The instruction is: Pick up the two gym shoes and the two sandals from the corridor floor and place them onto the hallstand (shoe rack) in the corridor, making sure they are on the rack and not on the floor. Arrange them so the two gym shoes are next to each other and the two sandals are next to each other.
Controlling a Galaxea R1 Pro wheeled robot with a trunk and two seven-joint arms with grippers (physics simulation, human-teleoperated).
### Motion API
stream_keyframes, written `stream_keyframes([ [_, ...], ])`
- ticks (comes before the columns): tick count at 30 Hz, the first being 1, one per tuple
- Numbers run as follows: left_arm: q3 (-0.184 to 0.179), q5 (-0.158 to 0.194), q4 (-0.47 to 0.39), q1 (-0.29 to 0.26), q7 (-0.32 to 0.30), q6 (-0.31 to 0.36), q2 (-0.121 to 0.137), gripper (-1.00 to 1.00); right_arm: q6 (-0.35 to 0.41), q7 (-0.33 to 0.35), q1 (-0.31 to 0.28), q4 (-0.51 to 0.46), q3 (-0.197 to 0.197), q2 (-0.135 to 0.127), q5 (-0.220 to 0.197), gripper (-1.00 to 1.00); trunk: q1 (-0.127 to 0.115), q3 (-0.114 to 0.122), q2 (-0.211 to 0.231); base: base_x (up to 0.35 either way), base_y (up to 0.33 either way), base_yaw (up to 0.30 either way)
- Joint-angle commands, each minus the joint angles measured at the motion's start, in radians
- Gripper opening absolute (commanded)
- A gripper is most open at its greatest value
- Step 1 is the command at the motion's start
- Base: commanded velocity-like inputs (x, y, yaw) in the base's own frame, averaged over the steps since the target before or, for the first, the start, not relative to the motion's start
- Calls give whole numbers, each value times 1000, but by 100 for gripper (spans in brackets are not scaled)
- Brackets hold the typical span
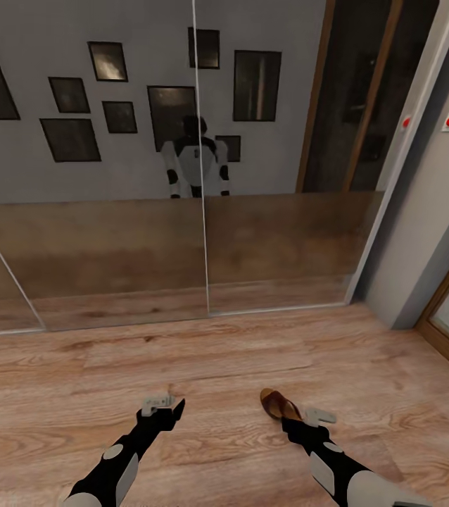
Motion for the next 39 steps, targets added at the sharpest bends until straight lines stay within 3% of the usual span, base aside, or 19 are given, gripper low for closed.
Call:
stream_keyframes([
  [1, 9, -10, 0, -1, -5, -4, -1, 100, -4, 1, 0, 1, -2, 0, -9, 100, 0, -1, 0, 0, -293, 220],
  [39, 9, -10, 0, -1, -5, -4, -1, 100, -4, 1, 0, 1, -2, 0, -9, 100, 0, -4, 0, -17, -328, 278],
])
